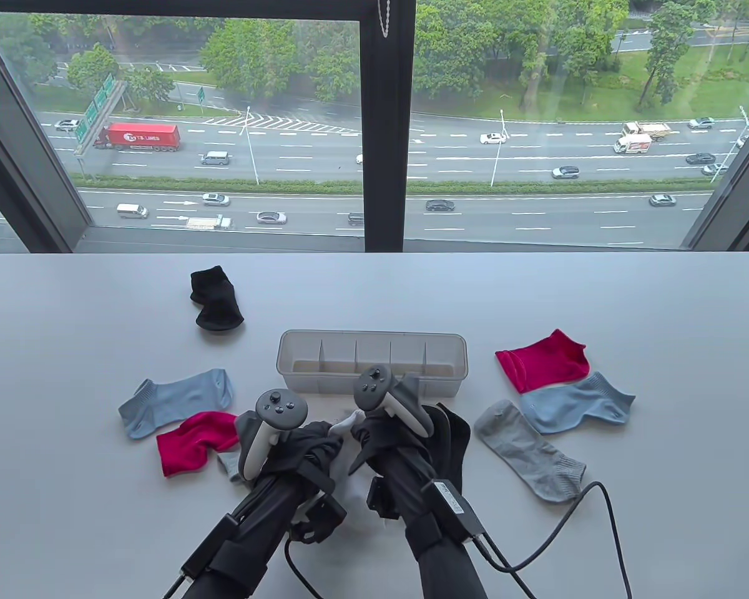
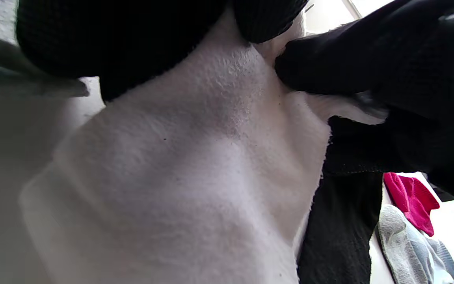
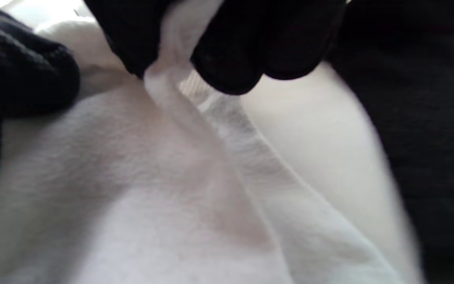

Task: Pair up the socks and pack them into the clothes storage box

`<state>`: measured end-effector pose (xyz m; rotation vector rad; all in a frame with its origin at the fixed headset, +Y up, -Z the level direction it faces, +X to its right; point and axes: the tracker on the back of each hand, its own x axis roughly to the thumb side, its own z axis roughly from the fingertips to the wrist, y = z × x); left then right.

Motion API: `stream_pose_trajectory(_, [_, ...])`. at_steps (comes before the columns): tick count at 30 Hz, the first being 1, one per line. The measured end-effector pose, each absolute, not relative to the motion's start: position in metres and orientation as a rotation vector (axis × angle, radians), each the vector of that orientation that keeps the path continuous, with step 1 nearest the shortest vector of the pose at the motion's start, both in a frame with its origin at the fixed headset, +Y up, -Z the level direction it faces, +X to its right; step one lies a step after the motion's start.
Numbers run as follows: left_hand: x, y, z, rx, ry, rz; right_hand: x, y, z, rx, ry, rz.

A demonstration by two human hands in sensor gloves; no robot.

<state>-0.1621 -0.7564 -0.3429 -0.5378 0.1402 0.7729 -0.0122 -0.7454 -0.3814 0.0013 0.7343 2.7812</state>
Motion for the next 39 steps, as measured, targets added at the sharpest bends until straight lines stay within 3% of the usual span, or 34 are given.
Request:
stream_pose_trajectory(3, [-0.161,-0.762,-0.344,-0.557,0.14,0.734,-0.021,-0.764,-0.386,-0.018,0.845,2.833])
stream_pose_trajectory(6, [-0.166,-0.757,-0.344,-0.558,0.128,0.765,-0.018,-0.765,-0.384,-0.021,0.728,2.916])
stream_pose_trajectory(9, [-0.177,-0.74,-0.338,-0.462,0.106,0.762,-0.007,-0.769,-0.38,-0.061,0.671,2.827])
stream_pose_trajectory(11, [-0.188,-0.723,-0.33,-0.321,0.038,0.814,0.001,-0.765,-0.375,-0.025,0.648,2.798])
stream_pose_trajectory(14, [-0.2,-0.712,-0.325,-0.215,-0.127,0.986,0.014,-0.744,-0.355,0.045,0.46,2.594])
stream_pose_trajectory(17, [-0.198,-0.714,-0.324,-0.394,-0.279,1.046,0.022,-0.71,-0.33,0.225,0.351,2.422])
stream_pose_trajectory(19, [-0.192,-0.714,-0.321,-0.4,-0.353,1.094,0.026,-0.694,-0.317,0.358,0.297,2.333])
stream_pose_trajectory(22, [-0.191,-0.705,-0.314,-0.19,-0.273,1.25,0.034,-0.684,-0.305,0.437,0.149,2.328])
stream_pose_trajectory(27, [-0.2,-0.695,-0.308,-0.021,-0.183,1.273,0.053,-0.668,-0.297,0.427,-0.153,2.311])
stream_pose_trajectory(30, [-0.204,-0.694,-0.31,-0.034,-0.2,1.265,0.058,-0.655,-0.294,0.587,-0.125,2.266])
stream_pose_trajectory(33, [-0.196,-0.69,-0.312,-0.08,-0.305,1.26,0.053,-0.647,-0.292,0.735,0.072,2.102])
stream_pose_trajectory(39, [-0.178,-0.689,-0.308,-0.255,-0.51,1.356,0.052,-0.654,-0.289,0.597,-0.19,2.235])
